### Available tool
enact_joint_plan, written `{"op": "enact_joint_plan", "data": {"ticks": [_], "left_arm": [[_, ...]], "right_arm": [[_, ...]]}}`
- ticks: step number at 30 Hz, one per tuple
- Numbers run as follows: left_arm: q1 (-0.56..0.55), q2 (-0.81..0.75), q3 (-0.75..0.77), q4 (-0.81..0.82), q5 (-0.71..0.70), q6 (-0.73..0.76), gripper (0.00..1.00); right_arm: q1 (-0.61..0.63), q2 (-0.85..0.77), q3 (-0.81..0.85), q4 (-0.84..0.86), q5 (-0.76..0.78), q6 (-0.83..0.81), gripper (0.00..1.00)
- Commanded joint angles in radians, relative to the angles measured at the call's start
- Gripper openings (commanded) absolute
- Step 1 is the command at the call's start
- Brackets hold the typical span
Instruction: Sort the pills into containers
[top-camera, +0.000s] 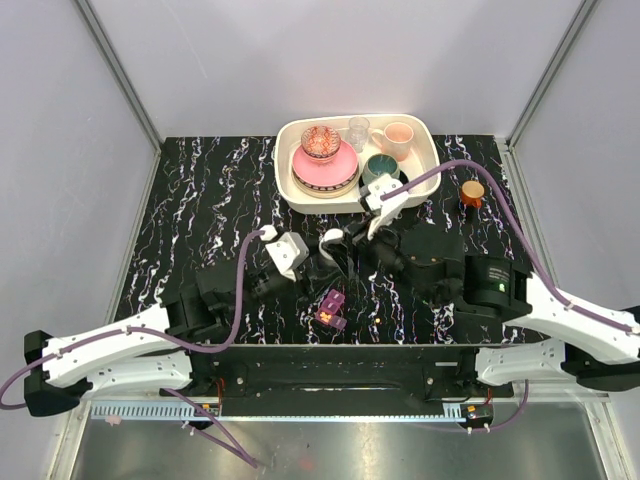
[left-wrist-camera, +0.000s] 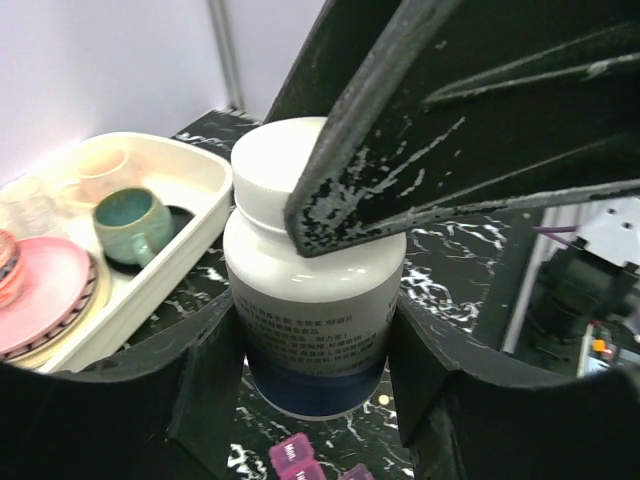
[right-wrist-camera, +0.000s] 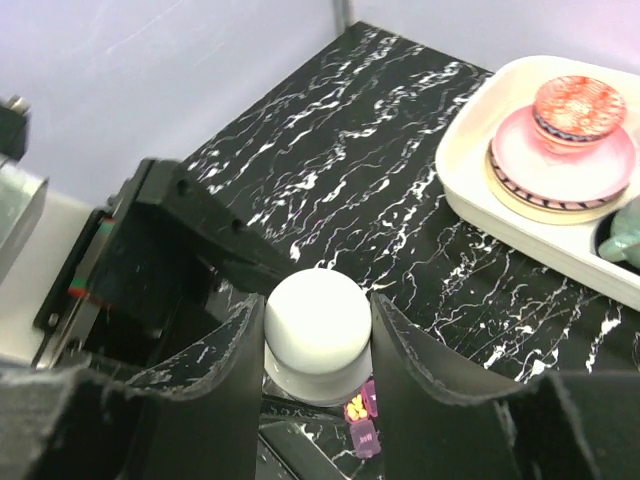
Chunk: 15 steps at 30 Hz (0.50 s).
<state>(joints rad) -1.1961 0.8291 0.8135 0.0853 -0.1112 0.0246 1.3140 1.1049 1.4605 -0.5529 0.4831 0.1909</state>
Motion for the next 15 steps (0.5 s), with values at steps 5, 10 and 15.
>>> {"op": "enact_joint_plan", "data": {"ticks": [5,10,15], "left_arm": [[-0.011,0.013,0.098,0.059,-0.147,0.060,0.00],[-0.011,-0.022,0.047,0.070,-0.070,0.015,0.00],[-0.010,-0.077,0.001,0.083,0.070,-0.020,0.00]], "right_arm": [[-0.006,0.030,0.061,0.048,0.215,0.130,0.54],[-0.006,-0.100,-0.052,0.226,0.045,0.028,0.75],[-0.004,-0.218,-0.101,0.249,-0.043,-0.019,0.79]]}}
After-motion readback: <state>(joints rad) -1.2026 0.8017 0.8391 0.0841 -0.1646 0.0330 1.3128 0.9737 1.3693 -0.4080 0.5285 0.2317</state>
